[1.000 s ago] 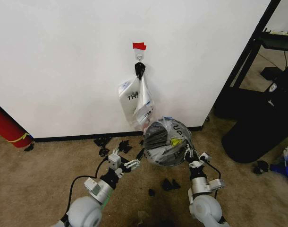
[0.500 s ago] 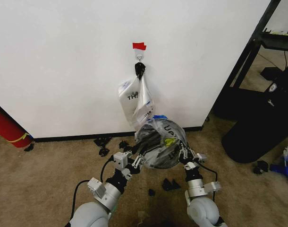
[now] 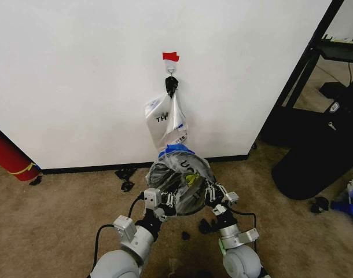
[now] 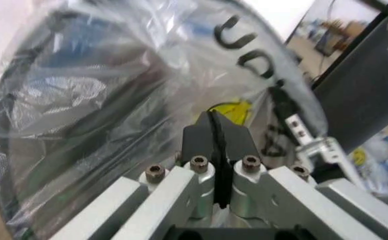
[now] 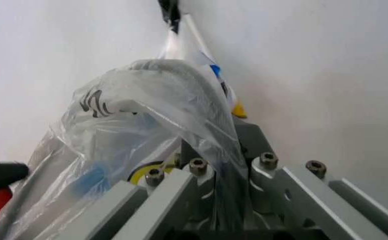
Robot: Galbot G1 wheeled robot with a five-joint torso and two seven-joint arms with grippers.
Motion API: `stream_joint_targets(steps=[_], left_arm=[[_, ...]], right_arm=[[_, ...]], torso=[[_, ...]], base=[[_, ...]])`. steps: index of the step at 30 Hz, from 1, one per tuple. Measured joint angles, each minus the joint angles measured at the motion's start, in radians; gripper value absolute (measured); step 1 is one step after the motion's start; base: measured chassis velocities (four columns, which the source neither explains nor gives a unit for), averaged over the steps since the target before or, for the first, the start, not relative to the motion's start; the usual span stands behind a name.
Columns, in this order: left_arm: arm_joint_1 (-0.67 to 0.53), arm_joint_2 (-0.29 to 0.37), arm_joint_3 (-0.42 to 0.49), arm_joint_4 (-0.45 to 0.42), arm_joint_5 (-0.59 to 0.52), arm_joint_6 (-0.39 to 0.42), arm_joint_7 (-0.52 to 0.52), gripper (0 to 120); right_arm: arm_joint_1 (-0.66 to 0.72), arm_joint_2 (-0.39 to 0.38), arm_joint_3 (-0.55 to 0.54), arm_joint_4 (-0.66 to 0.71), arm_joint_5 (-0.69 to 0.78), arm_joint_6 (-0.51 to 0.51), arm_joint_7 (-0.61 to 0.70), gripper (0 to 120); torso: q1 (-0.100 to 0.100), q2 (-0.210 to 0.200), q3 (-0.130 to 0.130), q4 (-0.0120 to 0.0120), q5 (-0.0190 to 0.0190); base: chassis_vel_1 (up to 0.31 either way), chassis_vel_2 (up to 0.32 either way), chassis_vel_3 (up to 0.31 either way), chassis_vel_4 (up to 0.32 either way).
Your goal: Pick up the garbage bag from the wall and place it over the trash bin.
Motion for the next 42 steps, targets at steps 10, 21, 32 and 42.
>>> stream_joint_targets(steps=[10, 21, 32, 42], left_arm=[[-0.023, -0.022, 0.003, -0.017, -0.033, 0.123, -0.104, 0], [-0.042, -0.04, 0.0, 0.057, -0.007, 0.147, -0.139, 0], [-0.058, -0.048, -0.004, 0.107, 0.047, 0.16, -0.167, 0], [-0.053, -0.051, -0.006, 0.109, 0.048, 0.171, -0.158, 0]], right_arm=[[-0.007, 0.013, -0.013, 0.0, -0.029, 0.009, -0.013, 1], [-0.014, 0.027, -0.018, 0.006, -0.103, 0.031, -0.045, 1], [-0.03, 0.03, -0.014, 0.01, -0.139, 0.054, -0.11, 1], [-0.026, 0.027, -0.005, -0.007, -0.151, 0.065, -0.136, 1]], torso=[[0.0, 0.0, 0.0, 0.0, 0.0002], [0.0, 0.0, 0.0, 0.0, 0.0], [0.0, 0.0, 0.0, 0.0, 0.0001], [0.0, 0.0, 0.0, 0.0, 0.0001]], base=[[0.0, 0.0, 0.0, 0.0], [0.0, 0.0, 0.0, 0.0], [0.0, 0.0, 0.0, 0.0], [0.0, 0.0, 0.0, 0.0]])
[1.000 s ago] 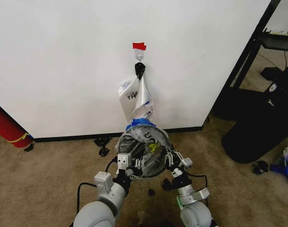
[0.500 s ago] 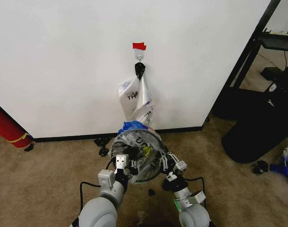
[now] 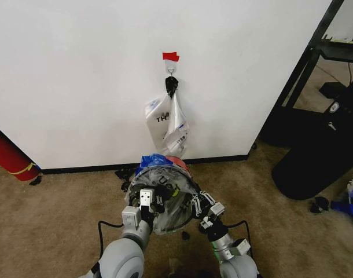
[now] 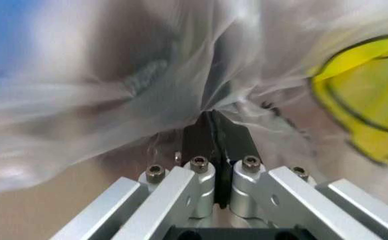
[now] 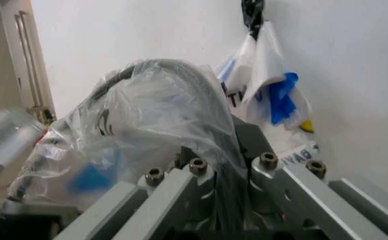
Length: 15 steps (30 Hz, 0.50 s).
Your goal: Pick up the garbage bag from the wall and place it over the trash bin.
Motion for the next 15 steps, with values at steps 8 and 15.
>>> stream_joint_targets(steps=[8, 15], left_arm=[[-0.004, -0.018, 0.009, -0.012, -0.023, 0.002, 0.048, 0], [-0.026, -0.037, 0.013, 0.042, -0.029, -0.003, 0.049, 0]], right_arm=[[0.005, -0.001, -0.004, -0.016, 0.006, 0.006, -0.011, 1], [-0.002, -0.005, -0.013, -0.007, 0.025, 0.006, -0.041, 1]], torso=[[0.0, 0.0, 0.0, 0.0, 0.0001], [0.0, 0.0, 0.0, -0.0001, 0.0]], base=[[0.0, 0.0, 0.0, 0.0], [0.0, 0.0, 0.0, 0.0]])
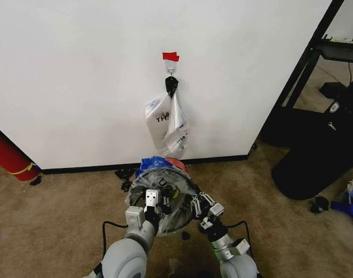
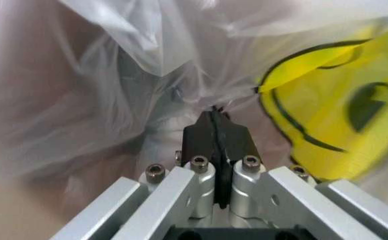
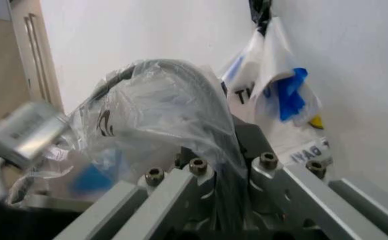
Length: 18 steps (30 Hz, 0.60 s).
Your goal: Pick up the garbage bag from the wall and place it over the trash bin.
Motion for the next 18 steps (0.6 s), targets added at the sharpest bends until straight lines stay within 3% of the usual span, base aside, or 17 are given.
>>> stream_joint_targets(steps=[18], left_arm=[[-0.061, -0.014, -0.003, 0.101, 0.01, -0.014, -0.003, 0]], right_arm=[[-0.017, -0.006, -0.013, 0.02, 0.031, 0.001, -0.077, 1]], torso=[[0.0, 0.0, 0.0, 0.0, 0.0]], base=[[0.0, 0.0, 0.0, 0.0]])
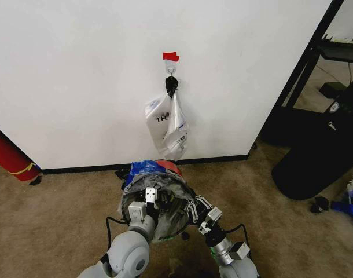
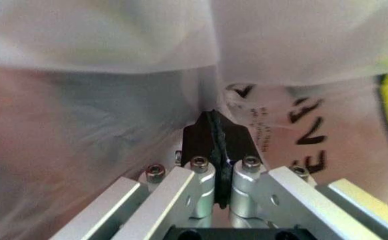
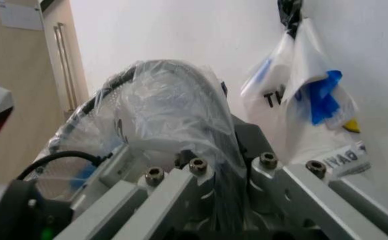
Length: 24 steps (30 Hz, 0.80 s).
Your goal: Pick up the garbage bag from the wall and place it over the trash bin.
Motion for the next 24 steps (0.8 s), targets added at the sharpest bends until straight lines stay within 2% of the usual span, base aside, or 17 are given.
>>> stream_joint_targets(steps=[24], left_arm=[[-0.063, -0.003, -0.014, 0.071, 0.01, -0.012, 0.0, 0]], right_arm=[[-0.019, -0.01, -0.014, -0.006, 0.034, 0.006, -0.09, 1]], torso=[[0.0, 0.0, 0.0, 0.0, 0.0]], base=[[0.0, 0.0, 0.0, 0.0]])
